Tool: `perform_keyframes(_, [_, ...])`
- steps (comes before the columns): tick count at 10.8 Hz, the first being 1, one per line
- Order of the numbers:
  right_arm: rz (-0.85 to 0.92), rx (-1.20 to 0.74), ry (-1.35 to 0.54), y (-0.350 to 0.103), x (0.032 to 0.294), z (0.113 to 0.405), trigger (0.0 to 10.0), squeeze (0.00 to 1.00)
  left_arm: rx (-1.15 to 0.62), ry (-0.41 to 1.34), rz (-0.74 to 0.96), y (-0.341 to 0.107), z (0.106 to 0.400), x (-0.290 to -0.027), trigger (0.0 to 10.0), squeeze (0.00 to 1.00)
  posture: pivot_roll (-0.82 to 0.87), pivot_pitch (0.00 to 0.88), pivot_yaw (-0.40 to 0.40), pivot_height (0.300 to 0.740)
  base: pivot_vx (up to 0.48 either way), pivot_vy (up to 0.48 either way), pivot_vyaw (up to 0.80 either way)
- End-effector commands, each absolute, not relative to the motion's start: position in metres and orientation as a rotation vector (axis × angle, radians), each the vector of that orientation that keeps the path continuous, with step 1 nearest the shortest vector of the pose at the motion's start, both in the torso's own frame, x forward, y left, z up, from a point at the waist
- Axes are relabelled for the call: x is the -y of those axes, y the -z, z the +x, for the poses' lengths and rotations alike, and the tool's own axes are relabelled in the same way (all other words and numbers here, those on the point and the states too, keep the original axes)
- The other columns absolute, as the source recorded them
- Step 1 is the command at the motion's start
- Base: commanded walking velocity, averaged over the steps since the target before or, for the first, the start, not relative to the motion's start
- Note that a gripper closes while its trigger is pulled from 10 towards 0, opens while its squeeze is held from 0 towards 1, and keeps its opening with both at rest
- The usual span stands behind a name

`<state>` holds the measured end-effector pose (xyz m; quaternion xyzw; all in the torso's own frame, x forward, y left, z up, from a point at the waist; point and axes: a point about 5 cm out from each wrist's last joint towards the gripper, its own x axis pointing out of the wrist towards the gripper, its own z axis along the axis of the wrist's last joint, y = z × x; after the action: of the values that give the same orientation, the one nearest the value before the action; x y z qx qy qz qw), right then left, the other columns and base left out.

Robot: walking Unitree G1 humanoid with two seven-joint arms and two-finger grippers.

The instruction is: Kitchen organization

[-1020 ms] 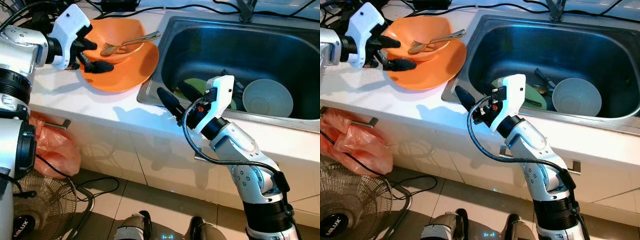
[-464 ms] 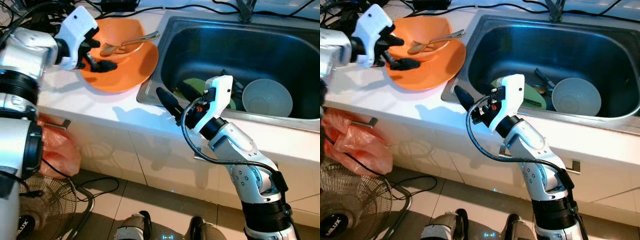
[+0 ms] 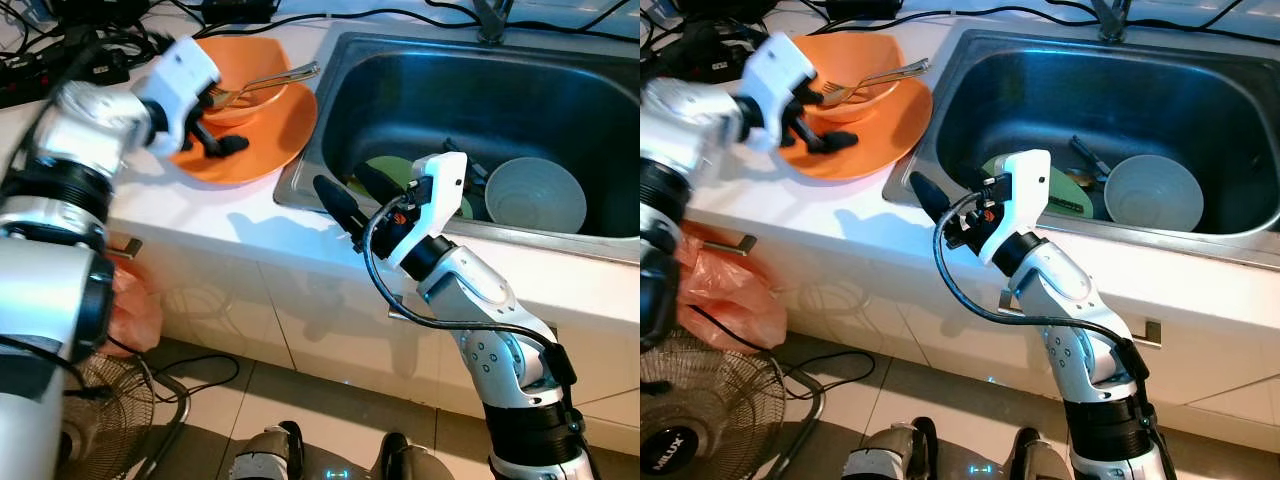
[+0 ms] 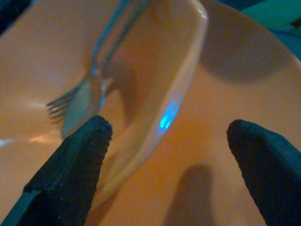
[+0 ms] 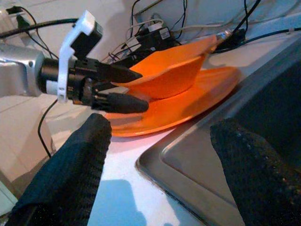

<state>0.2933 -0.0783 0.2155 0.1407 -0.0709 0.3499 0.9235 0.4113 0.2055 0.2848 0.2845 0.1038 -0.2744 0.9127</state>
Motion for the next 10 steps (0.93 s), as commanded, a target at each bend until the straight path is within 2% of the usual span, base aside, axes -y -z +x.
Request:
perform_keyframes(1, [0.286,0.155,-0.714,-0.217,0.079,0.29,10.0,0.0,-0.242,0.556,0.586,-0.276,0.411,-0.207,10.0,0.0,0.11,0.203,0.115,0.74,0.0,0.0,0.0])
perform_keyframes(4, [0.282,0.15,-0.709,-0.217,0.081,0.288,10.0,0.0,-0.28,0.564,0.609,-0.261,0.412,-0.201,10.0,0.0,0.1,0.21,0.115,0.74,0.0,0.0,0.0])
perform_keyframes(7, [0.283,0.148,-0.708,-0.217,0.081,0.288,10.0,0.0,-0.342,0.72,0.634,-0.263,0.408,-0.193,10.0,0.0,0.11,0.212,0.113,0.74,0.0,0.0,0.0])
perform_keyframes(10, [0.286,0.146,-0.709,-0.216,0.081,0.289,10.0,0.0,-0.322,0.773,0.651,-0.278,0.407,-0.19,10.0,0.0,0.11,0.213,0.113,0.74,0.0,0.0,0.0])
